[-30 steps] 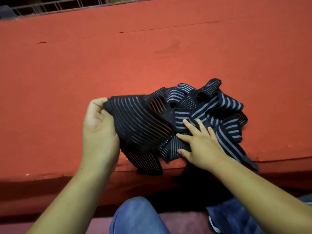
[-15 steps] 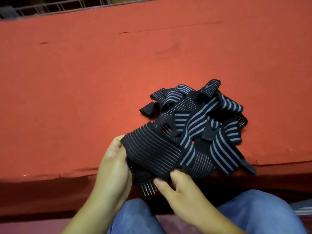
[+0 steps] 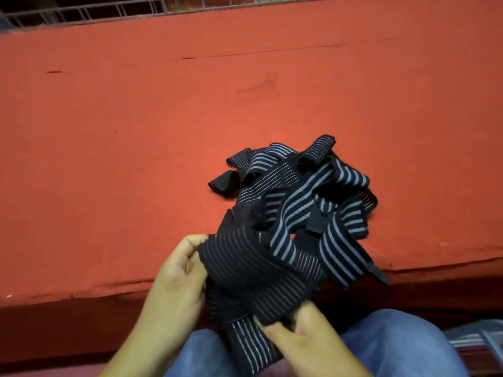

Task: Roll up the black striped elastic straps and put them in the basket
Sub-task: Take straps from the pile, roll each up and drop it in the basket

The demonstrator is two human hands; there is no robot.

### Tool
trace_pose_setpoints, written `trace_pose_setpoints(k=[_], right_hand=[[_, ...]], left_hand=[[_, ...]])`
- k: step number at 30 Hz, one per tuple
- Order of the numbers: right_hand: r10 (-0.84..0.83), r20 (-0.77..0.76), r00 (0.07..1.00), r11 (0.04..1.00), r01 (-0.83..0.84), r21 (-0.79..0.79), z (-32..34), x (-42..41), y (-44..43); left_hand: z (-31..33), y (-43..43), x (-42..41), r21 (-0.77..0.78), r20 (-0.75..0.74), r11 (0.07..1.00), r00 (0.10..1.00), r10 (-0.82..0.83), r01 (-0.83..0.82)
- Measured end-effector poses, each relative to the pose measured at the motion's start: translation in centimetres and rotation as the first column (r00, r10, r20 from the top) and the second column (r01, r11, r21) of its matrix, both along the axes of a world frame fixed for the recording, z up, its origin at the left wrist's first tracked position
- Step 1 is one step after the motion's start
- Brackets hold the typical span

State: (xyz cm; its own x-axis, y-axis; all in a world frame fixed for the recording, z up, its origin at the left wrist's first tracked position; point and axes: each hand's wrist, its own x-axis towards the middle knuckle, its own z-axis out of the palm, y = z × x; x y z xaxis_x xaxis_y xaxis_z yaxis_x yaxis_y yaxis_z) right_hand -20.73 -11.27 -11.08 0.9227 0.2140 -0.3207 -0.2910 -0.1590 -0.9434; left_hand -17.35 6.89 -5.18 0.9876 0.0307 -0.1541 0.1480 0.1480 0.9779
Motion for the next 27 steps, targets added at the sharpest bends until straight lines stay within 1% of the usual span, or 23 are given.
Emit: trace_pose_setpoints(k=[3, 5, 6, 7, 8, 9, 10, 11, 12, 13, 14, 15, 16, 17, 18, 19, 21, 22, 23, 25, 27], right_hand=[[-0.077, -0.037, 0.996, 0.968, 0.083, 0.235, 0.2, 0.3, -2.5], [-0.092, -0.130, 0.987, 0.900, 0.138, 0.413, 0.2, 0.3, -3.8], [-0.119, -0.229, 0.966, 0.843, 0.221, 0.491, -0.2, 0.3, -4.2], [-0.108, -0.282, 0.953, 0.760, 0.262, 0.595, 0.0, 0.2, -4.4], [-0.043, -0.273, 0.961, 0.674, 0.229, 0.702, 0.8, 0.0, -4.5], [-0.096, -0.263, 0.960, 0.690, 0.254, 0.678, 1.9, 0.4, -4.8], [-0.232, -0.238, 0.943, 0.686, 0.333, 0.647, 3.2, 0.0, -5.2], [-0.238, -0.288, 0.928, 0.645, 0.372, 0.667, 4.1, 0.0, -4.9], [-0.189, -0.303, 0.934, 0.654, 0.350, 0.671, 3.9, 0.2, -4.6], [-0.055, -0.304, 0.951, 0.671, 0.260, 0.694, 3.3, 0.3, -4.7], [-0.028, -0.280, 0.960, 0.730, 0.210, 0.650, 3.3, 0.5, -5.0], [0.005, -0.244, 0.970, 0.746, 0.159, 0.647, 3.8, 0.5, -5.0], [-0.007, -0.200, 0.980, 0.779, 0.131, 0.614, 4.3, 0.5, -5.0], [0.010, -0.124, 0.992, 0.799, 0.067, 0.598, 5.0, 0.3, -4.9], [-0.002, -0.091, 0.996, 0.829, 0.053, 0.557, 5.1, -0.1, -4.9], [-0.022, -0.067, 0.998, 0.845, 0.054, 0.533, 5.1, -0.3, -5.1], [-0.088, -0.049, 0.995, 0.864, 0.101, 0.493, 5.1, -0.3, -5.5], [-0.108, -0.071, 0.992, 0.849, 0.129, 0.513, 5.1, -0.5, -5.5], [-0.130, -0.111, 0.985, 0.814, 0.170, 0.555, 5.2, -0.6, -5.2], [-0.194, -0.182, 0.964, 0.766, 0.264, 0.586, 5.1, -0.8, -4.1], [-0.238, -0.214, 0.948, 0.715, 0.320, 0.622, 4.8, -0.9, -3.0]], left_hand=[[-0.2, -0.7, -0.1, 0.091, 0.039, 0.996, 0.999, -0.023, 0.019], [-0.1, -1.1, -0.5, 0.117, 0.097, 0.992, 0.993, -0.066, 0.054], [0.0, -1.5, -0.7, 0.107, 0.133, 0.991, 0.987, -0.091, 0.077], [0.2, -1.8, -0.9, 0.099, 0.172, 0.991, 0.980, -0.103, 0.087], [0.4, -2.1, -1.1, 0.108, 0.218, 0.990, 0.969, -0.115, 0.093], [0.5, -2.5, -1.2, 0.155, 0.267, 0.984, 0.955, -0.127, 0.088], [0.6, -2.9, -1.3, 0.223, 0.311, 0.971, 0.939, -0.150, 0.081], [0.6, -3.2, -1.4, 0.294, 0.347, 0.952, 0.919, -0.187, 0.082], [0.5, -3.5, -1.5, 0.346, 0.370, 0.934, 0.901, -0.227, 0.093], [0.4, -3.9, -1.7, 0.401, 0.386, 0.911, 0.883, -0.267, 0.100], [0.2, -4.2, -1.9, 0.466, 0.409, 0.881, 0.863, -0.296, 0.081], [0.1, -4.4, -2.0, 0.530, 0.430, 0.846, 0.843, -0.323, 0.054], [-0.1, -4.6, -2.2, 0.567, 0.445, 0.823, 0.828, -0.341, 0.035], [-0.1, -4.7, -2.3, 0.569, 0.450, 0.821, 0.822, -0.348, 0.036], [0.1, -4.7, -2.3, 0.538, 0.446, 0.840, 0.825, -0.348, 0.064], [0.3, -4.8, -2.4, 0.470, 0.427, 0.874, 0.835, -0.348, 0.124], [0.6, -4.7, -2.4, 0.267, 0.370, 0.930, 0.864, -0.341, 0.253], [0.8, -4.8, -2.5, 0.178, 0.347, 0.943, 0.879, -0.327, 0.281], [0.9, -5.0, -2.8, 0.117, 0.324, 0.955, 0.898, -0.298, 0.274], [0.5, -5.9, -3.2, 0.078, 0.289, 0.965, 0.921, -0.261, 0.249], [-0.5, -7.1, -3.3, 0.102, 0.264, 0.960, 0.923, -0.279, 0.261]])
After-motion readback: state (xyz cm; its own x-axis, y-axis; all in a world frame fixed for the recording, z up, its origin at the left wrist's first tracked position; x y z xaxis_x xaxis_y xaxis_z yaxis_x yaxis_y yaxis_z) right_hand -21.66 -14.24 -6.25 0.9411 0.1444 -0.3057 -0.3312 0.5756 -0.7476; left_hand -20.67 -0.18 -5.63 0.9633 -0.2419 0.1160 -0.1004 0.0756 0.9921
